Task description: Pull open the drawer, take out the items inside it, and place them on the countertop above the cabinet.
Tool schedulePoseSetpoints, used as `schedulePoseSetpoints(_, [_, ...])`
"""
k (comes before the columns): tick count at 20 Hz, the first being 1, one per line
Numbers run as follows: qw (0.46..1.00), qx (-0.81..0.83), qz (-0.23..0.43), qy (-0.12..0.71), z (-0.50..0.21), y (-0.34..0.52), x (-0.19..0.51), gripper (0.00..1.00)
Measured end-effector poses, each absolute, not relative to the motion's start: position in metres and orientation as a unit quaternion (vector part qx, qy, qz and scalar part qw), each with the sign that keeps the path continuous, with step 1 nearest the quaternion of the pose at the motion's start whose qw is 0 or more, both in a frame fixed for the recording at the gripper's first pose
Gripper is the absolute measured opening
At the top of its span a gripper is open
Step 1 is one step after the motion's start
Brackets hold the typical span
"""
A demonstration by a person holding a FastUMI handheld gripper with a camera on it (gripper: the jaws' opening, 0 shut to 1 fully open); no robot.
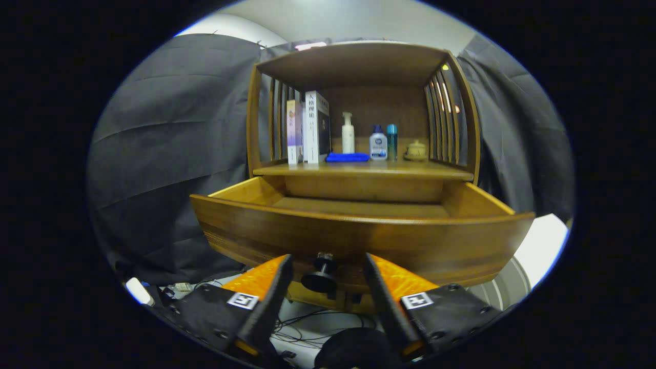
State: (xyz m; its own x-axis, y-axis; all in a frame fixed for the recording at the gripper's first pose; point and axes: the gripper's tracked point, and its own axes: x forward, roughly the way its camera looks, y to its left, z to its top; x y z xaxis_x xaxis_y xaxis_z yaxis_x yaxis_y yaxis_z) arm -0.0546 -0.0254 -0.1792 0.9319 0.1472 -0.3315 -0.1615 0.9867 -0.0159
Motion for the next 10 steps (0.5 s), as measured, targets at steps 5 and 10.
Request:
schedulePoseSetpoints(5, [0.986, -0.032, 0.057, 0.150, -0.120, -0.056, -0.055, 0.99])
schedulePoseSetpoints(10, [0.985, -0.053, 0.032, 0.163, -0.086, -0.085, -0.021, 0.99])
